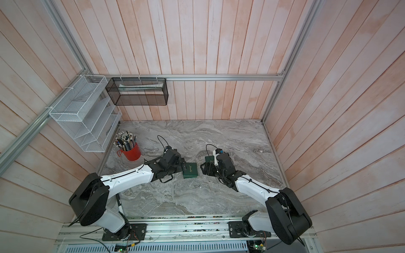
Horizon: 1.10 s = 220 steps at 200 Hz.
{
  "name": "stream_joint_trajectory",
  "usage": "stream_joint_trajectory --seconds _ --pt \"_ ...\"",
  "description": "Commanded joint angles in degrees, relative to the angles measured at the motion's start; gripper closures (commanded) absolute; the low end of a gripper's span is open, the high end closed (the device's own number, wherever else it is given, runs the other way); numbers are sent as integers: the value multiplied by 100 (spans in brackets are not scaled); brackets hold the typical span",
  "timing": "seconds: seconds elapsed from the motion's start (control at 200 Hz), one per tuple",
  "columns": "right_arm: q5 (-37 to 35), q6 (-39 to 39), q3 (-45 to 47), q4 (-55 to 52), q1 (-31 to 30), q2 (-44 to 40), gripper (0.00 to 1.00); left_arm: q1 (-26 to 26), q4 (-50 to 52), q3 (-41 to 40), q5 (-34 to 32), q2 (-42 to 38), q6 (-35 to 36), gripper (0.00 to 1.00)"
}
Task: Take the rings out of the lift-off lid box
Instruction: Close the lid on the jewelry box.
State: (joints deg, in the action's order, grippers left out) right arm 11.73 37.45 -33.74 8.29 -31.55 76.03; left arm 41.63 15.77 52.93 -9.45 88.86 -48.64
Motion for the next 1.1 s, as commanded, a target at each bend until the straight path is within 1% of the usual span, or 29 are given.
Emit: stream_joint_trajectory --seconds 0.0,0.045,0.09,0.14,0.25,0.32,0.37,0.44,0.605,0.66,0.705,0.805,0.855,1.095 --pt "250 138 -244 339 -52 351 20 -294 -921 -459 851 -244 26 7" --pt "301 157 -325 370 -49 506 21 -488 -1330 -713 1292 -307 -80 9" --pt "352 87 -414 371 -52 657 22 -615 -1687 -931 1531 -353 -170 11" --pt "390 43 -502 372 -47 797 21 -688 -1919 -1069 1603 -411 -206 13" --pt "539 98 -553 559 -47 1020 21 -720 -2208 -1210 1674 -514 -146 13" --pt "694 146 -570 727 -52 1117 21 -730 -2488 -1327 1855 -539 -198 13" --pt "788 178 -606 794 -36 1199 21 -785 -2768 -1425 2101 -482 -313 13" --pt "813 209 -664 810 -42 1305 21 -819 -3055 -1520 2275 -372 -434 15" --pt "946 310 -700 943 -24 1492 23 -818 -3080 -1462 2414 -60 -477 17" --pt "973 341 -704 971 -17 1561 25 -823 -3145 -1508 2456 -7 -512 18" --pt "989 350 -721 995 -13 1600 28 -823 -3185 -1530 2485 29 -532 20" --pt "1019 326 -777 988 -18 1684 30 -823 -3217 -1540 2548 127 -559 22" --pt "1019 323 -801 967 -24 1704 31 -823 -3282 -1553 2603 180 -588 24" --pt "1014 280 -896 827 -60 1894 36 -823 -3450 -1514 2842 488 -686 28"
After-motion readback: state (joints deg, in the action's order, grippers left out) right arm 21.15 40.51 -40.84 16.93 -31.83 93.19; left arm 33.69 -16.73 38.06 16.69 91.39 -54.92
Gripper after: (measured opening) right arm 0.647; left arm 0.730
